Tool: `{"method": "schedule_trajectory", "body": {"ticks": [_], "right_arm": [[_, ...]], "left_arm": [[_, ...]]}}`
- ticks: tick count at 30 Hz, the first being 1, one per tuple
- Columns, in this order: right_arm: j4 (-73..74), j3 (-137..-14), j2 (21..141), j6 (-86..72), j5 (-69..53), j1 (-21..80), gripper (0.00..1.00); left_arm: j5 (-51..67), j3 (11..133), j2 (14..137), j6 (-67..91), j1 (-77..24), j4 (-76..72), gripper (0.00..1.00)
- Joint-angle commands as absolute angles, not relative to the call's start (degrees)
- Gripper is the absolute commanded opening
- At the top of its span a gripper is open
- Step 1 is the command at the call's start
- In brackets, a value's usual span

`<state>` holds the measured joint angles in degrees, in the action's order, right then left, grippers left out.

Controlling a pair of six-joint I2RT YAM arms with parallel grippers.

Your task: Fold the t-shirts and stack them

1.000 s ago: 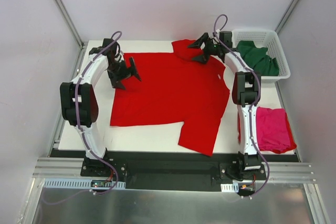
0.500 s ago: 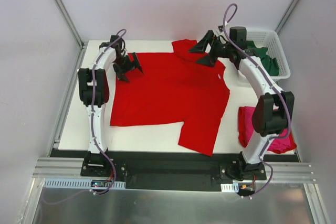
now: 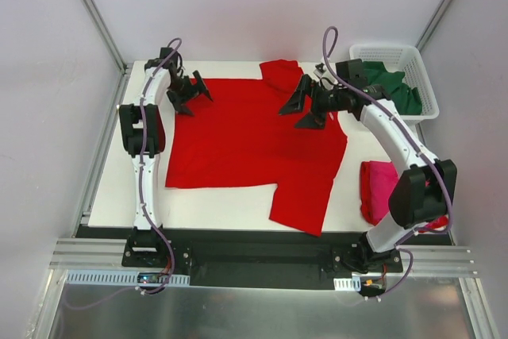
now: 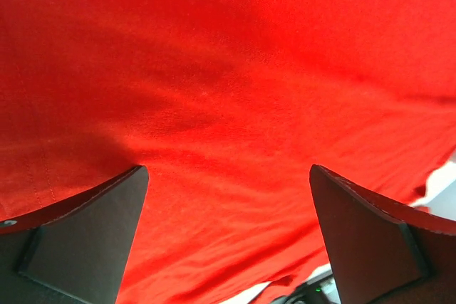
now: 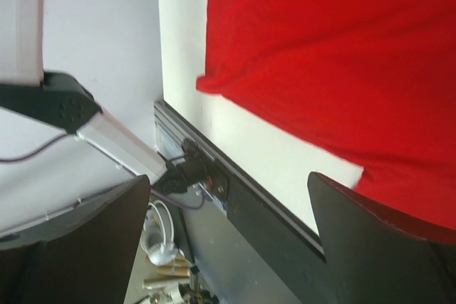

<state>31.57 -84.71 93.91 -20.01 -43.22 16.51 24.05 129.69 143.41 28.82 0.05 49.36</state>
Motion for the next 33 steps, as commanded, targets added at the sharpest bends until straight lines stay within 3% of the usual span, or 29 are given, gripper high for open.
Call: {"method": "schedule_trajectory", "body": {"ticks": [1,18,25,30,33], "right_arm": [[38.58,-82.19,85.97,-15.73,-41.75,18.8,0.96],[49.91,-71.98,75.59,-12.05,-37.88,25.66,0.96],[57.48,-67.68,74.45,-5.64,-31.65,28.74,0.96],[53.28,-57.69,73.04,-5.01,-29.0,30.14,0.96],[47.91,-54.06,74.96,-5.36,-30.15,30.93,0.96]], "left_arm": [[23.82,133.41,148.0,30.23,1.84,49.75,0.99],[26.54,140.8,155.21,34.97,5.36,46.41,0.99],[28.65,140.45,152.85,37.97,8.43,43.95,0.99],[31.9,132.03,143.47,39.72,9.23,42.02,0.99],[35.32,120.79,134.52,40.34,8.27,38.24,0.99]]}}
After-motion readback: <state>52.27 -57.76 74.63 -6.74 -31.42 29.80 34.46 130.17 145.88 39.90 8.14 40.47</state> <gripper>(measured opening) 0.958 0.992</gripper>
